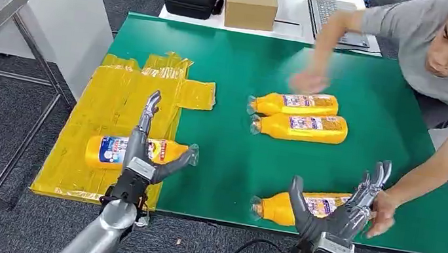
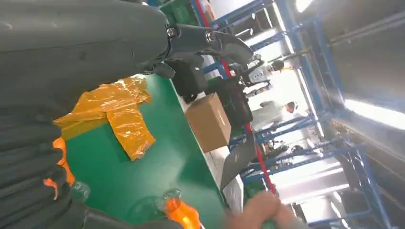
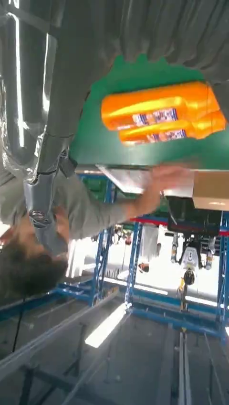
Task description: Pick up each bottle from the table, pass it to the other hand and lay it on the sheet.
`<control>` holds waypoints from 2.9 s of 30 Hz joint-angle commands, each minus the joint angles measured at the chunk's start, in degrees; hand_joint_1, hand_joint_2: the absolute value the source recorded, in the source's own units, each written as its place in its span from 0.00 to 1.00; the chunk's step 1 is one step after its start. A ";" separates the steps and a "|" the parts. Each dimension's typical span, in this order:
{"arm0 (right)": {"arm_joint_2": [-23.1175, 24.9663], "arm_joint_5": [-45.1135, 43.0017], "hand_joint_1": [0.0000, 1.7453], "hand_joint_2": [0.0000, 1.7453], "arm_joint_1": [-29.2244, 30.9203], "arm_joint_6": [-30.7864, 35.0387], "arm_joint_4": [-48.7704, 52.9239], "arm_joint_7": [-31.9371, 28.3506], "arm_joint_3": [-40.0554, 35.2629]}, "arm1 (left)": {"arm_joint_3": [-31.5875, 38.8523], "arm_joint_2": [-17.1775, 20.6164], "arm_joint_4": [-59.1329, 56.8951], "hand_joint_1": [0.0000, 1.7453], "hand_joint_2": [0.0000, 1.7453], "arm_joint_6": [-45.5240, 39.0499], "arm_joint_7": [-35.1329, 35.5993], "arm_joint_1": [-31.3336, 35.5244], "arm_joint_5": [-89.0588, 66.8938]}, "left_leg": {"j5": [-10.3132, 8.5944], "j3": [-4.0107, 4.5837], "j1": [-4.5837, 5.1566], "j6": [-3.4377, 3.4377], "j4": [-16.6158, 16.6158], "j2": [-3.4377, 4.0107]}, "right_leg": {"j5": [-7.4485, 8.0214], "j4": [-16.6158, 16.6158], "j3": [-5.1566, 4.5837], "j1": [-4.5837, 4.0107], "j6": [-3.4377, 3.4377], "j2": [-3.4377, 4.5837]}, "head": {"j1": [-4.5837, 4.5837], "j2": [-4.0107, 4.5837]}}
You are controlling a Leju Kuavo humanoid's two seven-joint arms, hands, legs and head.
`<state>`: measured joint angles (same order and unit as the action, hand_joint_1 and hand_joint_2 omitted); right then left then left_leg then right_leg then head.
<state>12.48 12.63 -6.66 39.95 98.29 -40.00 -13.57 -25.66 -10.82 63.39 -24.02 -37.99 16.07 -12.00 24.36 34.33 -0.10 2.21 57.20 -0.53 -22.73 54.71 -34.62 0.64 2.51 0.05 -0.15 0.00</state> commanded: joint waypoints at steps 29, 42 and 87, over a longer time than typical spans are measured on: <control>2.21 23.50 0.00 1.00 4.66 0.05 -6.22 0.00 10.78 | 2.25 3.68 -0.57 0.00 1.00 -4.28 -2.01 -1.68 5.79 | 0.15 -0.39 -0.03 -0.12 -0.05 0.17 | -0.11 -0.03 0.32 -0.04 -0.11 0.12 | 0.02 -0.02; -0.08 31.59 0.00 1.00 7.49 0.05 -9.03 0.00 10.91 | 3.33 4.14 1.02 0.00 1.00 -3.32 -0.58 -0.03 5.97 | 0.11 -0.28 -0.04 -0.11 -0.02 0.11 | -0.08 -0.01 0.24 -0.05 -0.09 0.07 | 0.02 -0.02; -15.45 36.17 0.00 1.00 2.80 -1.43 -7.51 8.18 7.44 | 4.61 1.38 -4.88 0.00 1.00 1.11 -2.01 4.23 5.85 | 0.17 -0.32 0.01 -0.13 0.04 0.05 | -0.17 0.07 0.28 -0.01 -0.11 0.00 | 0.00 -0.02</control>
<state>-0.59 55.79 -4.28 38.42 88.67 -30.20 -5.05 -21.64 -8.83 60.41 -23.54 -40.13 18.60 -6.29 24.36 34.32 -0.08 2.21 57.22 -0.55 -22.72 54.70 -34.62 0.64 2.52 0.04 -0.15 -0.02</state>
